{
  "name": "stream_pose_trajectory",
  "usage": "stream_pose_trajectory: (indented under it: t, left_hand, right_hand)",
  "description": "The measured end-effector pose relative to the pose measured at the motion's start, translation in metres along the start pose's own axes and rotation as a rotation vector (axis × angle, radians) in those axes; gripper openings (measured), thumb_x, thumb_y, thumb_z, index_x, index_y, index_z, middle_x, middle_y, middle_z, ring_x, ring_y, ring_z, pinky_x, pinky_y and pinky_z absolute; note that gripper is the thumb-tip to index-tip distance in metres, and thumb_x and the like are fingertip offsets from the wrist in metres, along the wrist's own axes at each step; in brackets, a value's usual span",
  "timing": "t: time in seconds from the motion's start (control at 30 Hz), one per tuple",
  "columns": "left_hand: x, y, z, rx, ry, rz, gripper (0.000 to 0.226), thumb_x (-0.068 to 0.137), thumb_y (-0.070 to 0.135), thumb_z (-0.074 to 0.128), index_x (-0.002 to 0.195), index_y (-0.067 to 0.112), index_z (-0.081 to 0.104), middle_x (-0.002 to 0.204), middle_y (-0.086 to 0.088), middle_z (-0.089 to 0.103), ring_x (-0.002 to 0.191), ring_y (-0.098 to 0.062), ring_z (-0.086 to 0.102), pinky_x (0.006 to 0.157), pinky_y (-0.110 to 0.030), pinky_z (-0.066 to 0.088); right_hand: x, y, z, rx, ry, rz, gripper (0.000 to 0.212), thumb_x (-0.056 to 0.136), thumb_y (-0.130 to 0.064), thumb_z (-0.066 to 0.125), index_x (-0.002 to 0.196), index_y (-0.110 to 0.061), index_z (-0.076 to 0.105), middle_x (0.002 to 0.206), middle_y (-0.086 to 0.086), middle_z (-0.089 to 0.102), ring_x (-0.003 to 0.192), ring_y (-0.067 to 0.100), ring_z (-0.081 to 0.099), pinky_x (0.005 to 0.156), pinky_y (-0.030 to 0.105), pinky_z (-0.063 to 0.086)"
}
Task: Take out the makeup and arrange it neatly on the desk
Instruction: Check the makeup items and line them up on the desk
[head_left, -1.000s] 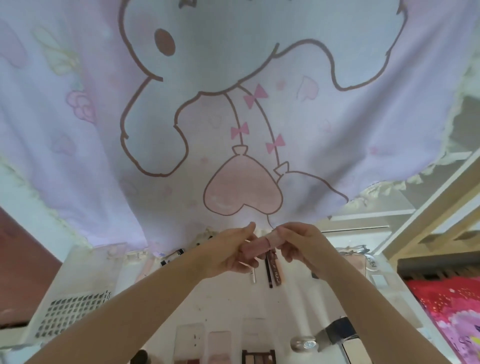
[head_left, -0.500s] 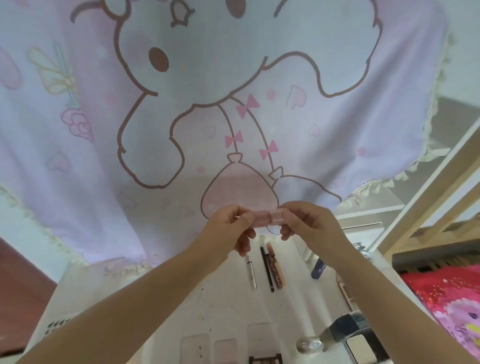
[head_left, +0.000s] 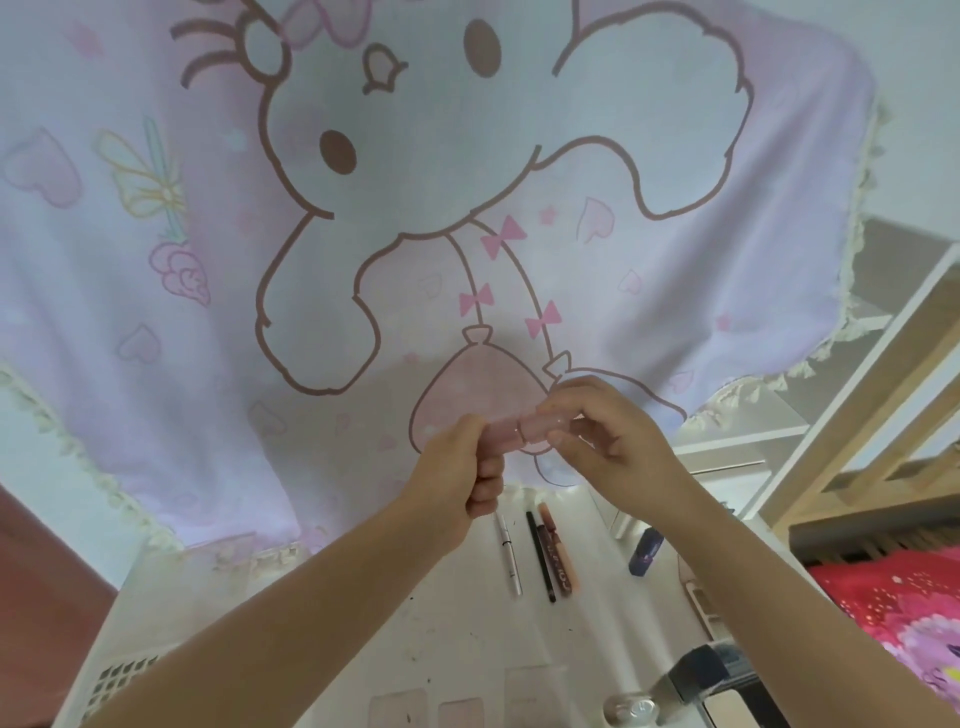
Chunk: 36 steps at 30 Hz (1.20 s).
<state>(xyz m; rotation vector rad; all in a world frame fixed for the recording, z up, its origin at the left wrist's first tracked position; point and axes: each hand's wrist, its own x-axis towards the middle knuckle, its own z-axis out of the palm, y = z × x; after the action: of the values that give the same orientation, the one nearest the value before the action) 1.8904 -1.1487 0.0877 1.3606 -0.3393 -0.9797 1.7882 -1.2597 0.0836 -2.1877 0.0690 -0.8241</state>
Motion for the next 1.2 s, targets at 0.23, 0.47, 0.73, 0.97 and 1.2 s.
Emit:
stream_pose_trajectory:
  t: [0.23, 0.47, 0.73, 0.97, 1.2]
  left_hand:
    - [0.001, -0.001, -0.017, 0.625, -0.071, 0.323, 0.010, 0.093, 0.021, 0.049, 0.097, 0.014, 0.056, 0.071, 0.005, 0.049, 0.062, -0.005, 0.047, 0.057, -0.012, 0.042]
    - [0.005, 0.000, -0.024, 1.266, 0.046, 0.676, 0.032, 0.095, 0.034, 0.041, 0.119, 0.016, 0.052, 0.086, 0.001, 0.055, 0.075, -0.011, 0.051, 0.063, -0.017, 0.039]
    - [0.014, 0.004, -0.025, 1.114, -0.115, 0.479, 0.025, 0.098, 0.029, 0.033, 0.099, 0.013, 0.052, 0.077, 0.008, 0.056, 0.071, -0.008, 0.056, 0.065, -0.015, 0.044]
    - [0.015, 0.000, -0.029, 1.180, -0.056, 0.505, 0.028, 0.098, 0.029, 0.034, 0.099, 0.011, 0.055, 0.074, 0.006, 0.056, 0.069, -0.010, 0.056, 0.071, -0.023, 0.048]
    - [0.018, -0.004, -0.032, 1.259, -0.051, 0.520, 0.028, 0.098, 0.031, 0.033, 0.098, 0.011, 0.054, 0.080, 0.000, 0.057, 0.070, -0.013, 0.052, 0.066, -0.021, 0.045]
  right_hand:
    - [0.005, 0.003, -0.002, 0.381, 0.095, 0.435, 0.027, 0.085, 0.006, 0.054, 0.083, -0.019, 0.061, 0.085, 0.005, 0.062, 0.061, 0.006, 0.064, 0.067, 0.021, 0.055]
    - [0.017, 0.002, 0.000, 0.474, 0.086, 0.716, 0.017, 0.091, -0.014, 0.052, 0.080, -0.006, 0.061, 0.068, 0.008, 0.060, 0.047, 0.008, 0.058, 0.048, 0.016, 0.049]
    - [0.012, 0.009, -0.003, 0.259, 0.051, 0.389, 0.033, 0.081, 0.010, 0.058, 0.085, -0.022, 0.065, 0.086, -0.006, 0.065, 0.070, -0.002, 0.065, 0.069, 0.012, 0.052]
    - [0.017, 0.002, -0.002, 0.271, -0.062, 0.784, 0.032, 0.095, -0.038, 0.036, 0.084, -0.013, 0.053, 0.066, 0.004, 0.062, 0.048, 0.015, 0.055, 0.039, 0.019, 0.042]
    - [0.016, 0.012, -0.006, 0.313, -0.192, 0.557, 0.019, 0.091, -0.005, 0.049, 0.080, -0.016, 0.060, 0.064, -0.002, 0.062, 0.054, 0.008, 0.059, 0.053, 0.016, 0.047]
